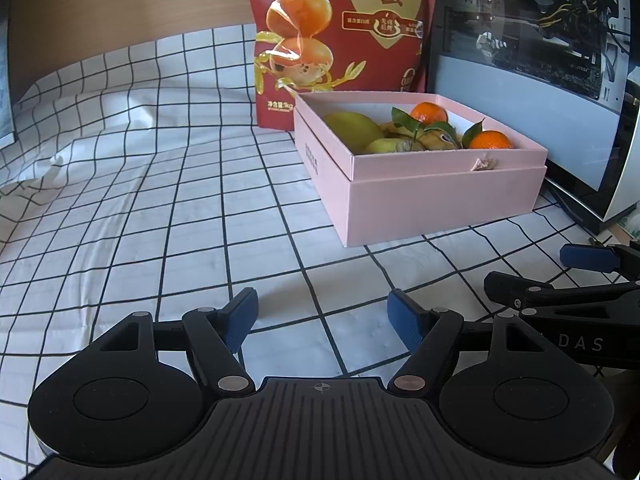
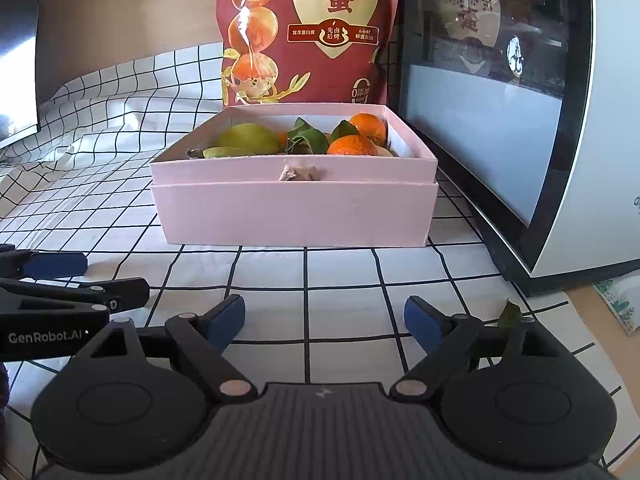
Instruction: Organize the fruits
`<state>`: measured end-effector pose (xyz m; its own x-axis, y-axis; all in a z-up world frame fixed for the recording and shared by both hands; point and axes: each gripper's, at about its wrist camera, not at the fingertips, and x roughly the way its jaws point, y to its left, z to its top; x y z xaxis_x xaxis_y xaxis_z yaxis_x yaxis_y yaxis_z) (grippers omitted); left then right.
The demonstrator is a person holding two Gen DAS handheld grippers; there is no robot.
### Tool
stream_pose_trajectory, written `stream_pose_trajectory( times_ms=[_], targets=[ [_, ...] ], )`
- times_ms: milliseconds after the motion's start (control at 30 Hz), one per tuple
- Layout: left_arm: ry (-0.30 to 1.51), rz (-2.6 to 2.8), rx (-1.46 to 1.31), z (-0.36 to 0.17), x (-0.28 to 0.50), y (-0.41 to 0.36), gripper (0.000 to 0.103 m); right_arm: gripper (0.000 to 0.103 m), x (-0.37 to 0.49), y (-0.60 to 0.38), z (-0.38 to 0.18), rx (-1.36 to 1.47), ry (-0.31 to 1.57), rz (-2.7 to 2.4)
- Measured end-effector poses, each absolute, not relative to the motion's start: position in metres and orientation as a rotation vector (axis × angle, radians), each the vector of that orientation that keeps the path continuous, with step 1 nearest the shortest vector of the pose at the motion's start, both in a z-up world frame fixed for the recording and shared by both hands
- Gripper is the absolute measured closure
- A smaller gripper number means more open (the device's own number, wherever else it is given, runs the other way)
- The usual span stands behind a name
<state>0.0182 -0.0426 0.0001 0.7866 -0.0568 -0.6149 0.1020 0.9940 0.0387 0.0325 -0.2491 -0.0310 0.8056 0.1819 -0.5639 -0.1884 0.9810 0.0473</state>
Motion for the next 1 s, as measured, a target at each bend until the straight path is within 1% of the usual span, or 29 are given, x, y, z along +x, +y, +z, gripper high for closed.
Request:
stream_pose_trajectory(
  times_ms=[1000],
  targets=[
    [0.661,-0.082,0.070,-0.0007,0.0176,-0.0431,0.026,0.015,0.0315,-0.2494,-0.0306,-0.004,0.600,0.183]
  ],
)
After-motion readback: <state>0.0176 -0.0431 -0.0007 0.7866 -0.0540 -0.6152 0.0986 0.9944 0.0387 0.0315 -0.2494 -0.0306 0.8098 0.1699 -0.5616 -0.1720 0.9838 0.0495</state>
